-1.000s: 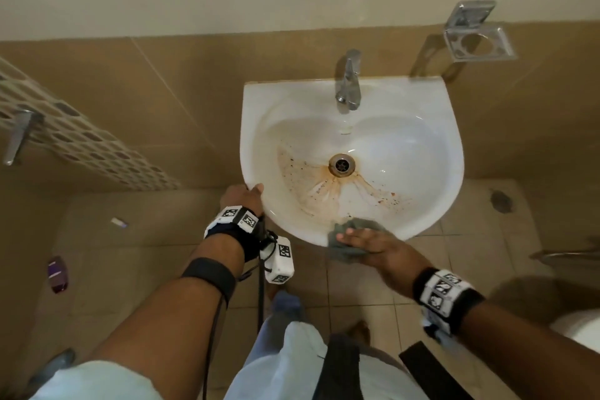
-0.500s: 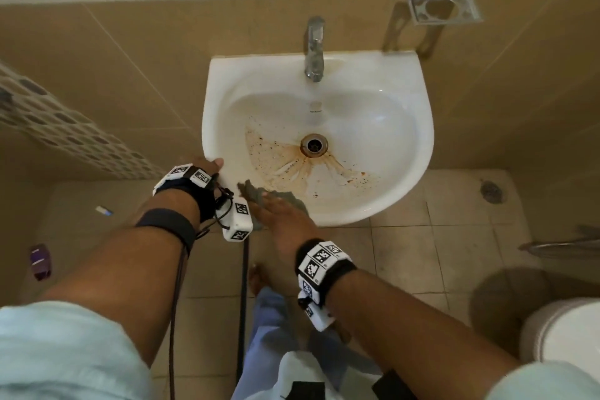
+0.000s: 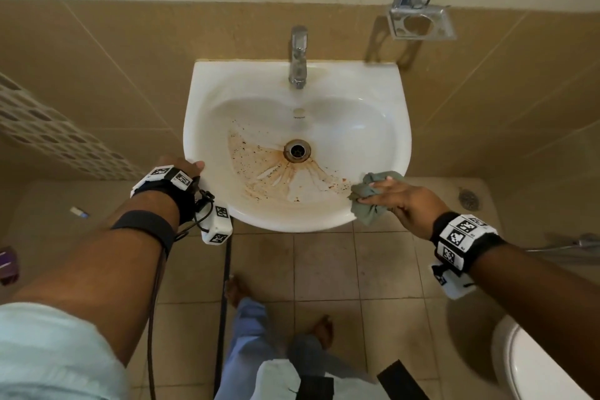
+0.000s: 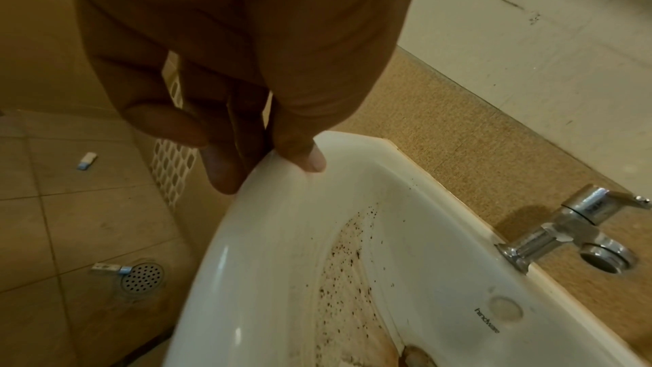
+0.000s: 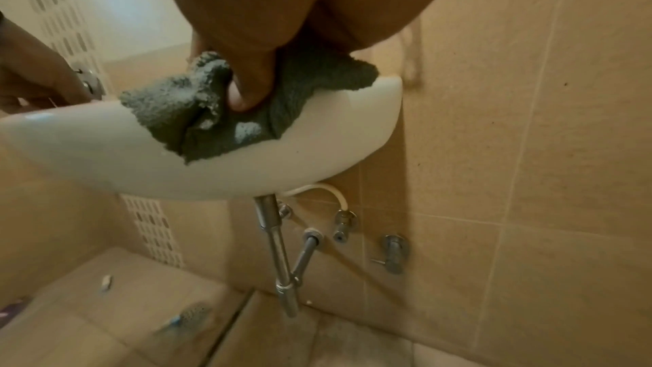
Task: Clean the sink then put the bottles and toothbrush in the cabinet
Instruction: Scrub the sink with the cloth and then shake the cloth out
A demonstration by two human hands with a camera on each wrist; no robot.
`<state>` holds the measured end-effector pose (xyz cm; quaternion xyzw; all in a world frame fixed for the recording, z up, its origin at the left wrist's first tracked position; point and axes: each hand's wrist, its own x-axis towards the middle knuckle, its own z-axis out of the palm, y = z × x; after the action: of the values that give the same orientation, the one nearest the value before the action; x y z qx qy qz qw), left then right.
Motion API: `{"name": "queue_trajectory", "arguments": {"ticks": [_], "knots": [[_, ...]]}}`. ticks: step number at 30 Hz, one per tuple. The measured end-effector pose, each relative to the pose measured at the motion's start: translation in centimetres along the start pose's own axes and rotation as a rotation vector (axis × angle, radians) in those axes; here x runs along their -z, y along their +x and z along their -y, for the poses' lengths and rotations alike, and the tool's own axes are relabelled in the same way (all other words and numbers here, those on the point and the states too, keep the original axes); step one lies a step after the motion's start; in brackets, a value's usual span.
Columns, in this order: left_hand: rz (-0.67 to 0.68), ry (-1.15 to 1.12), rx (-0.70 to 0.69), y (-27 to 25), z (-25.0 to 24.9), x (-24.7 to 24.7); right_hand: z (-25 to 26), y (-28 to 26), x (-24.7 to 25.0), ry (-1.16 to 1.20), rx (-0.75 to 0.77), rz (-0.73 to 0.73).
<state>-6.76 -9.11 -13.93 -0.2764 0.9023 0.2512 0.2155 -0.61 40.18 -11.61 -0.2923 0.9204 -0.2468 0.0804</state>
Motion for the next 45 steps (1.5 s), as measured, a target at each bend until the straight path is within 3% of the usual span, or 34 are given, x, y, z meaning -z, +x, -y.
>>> {"name": "queue_trajectory", "arguments": {"ticks": [3,5,7,9,11,15,19,23,25,27,29,31,33,35,40,45], "knots": [[-0.013,0.032,-0.004,-0.5,-0.2,0.2,2.8,-0.4,-2.0,0.022,-0.039,-0.088],[-0.02,-0.011,0.022,-0.3,-0.1,0.4,6.5,0.3,-4.6,0.08,0.001,-0.045],[-0.018,-0.07,0.041,-0.3,0.0,0.4,11.3,2.6,-6.7,0.315,-0.018,0.034],[0.003,-0.135,0.07,-0.2,0.0,0.4,14.9,4.4,-7.7,0.459,-0.02,0.025],[0.017,-0.204,0.119,1.2,0.9,0.2,15.8,5.2,-7.6,0.352,-0.008,0.024],[0.074,-0.211,0.101,8.0,5.3,-1.9,11.2,3.2,-5.5,0.179,-0.019,0.064],[0.109,-0.133,0.065,0.9,0.1,0.7,4.3,1.4,0.6,0.005,-0.18,0.018],[0.148,-0.178,0.09,0.0,-0.8,0.8,-0.8,3.4,4.9,-0.065,-0.432,-0.004],[0.153,-0.179,0.133,1.3,-1.0,0.5,-2.1,5.2,6.3,-0.019,-0.627,-0.12],[0.137,-0.173,0.151,2.2,-1.3,0.4,-2.5,8.2,7.2,0.109,-0.77,-0.327],[0.167,-0.156,0.15,3.4,-0.5,0.1,-3.0,12.5,7.2,0.241,-0.788,-0.45],[0.176,-0.168,0.12,4.9,0.9,-0.4,-3.4,16.7,6.2,0.25,-0.774,-0.455],[0.171,-0.141,0.118,5.9,2.0,-0.7,-4.0,20.6,4.6,0.287,-0.904,-0.375],[0.186,-0.105,0.137,5.1,1.5,0.0,-3.8,23.6,3.2,0.074,-1.033,-0.399],[0.241,0.131,0.063,3.2,-0.7,2.2,1.2,29.1,-0.6,0.105,-0.765,-0.321],[0.325,-0.004,0.122,2.8,-0.9,2.7,3.8,29.2,-3.5,-0.009,-0.684,-0.221]]}}
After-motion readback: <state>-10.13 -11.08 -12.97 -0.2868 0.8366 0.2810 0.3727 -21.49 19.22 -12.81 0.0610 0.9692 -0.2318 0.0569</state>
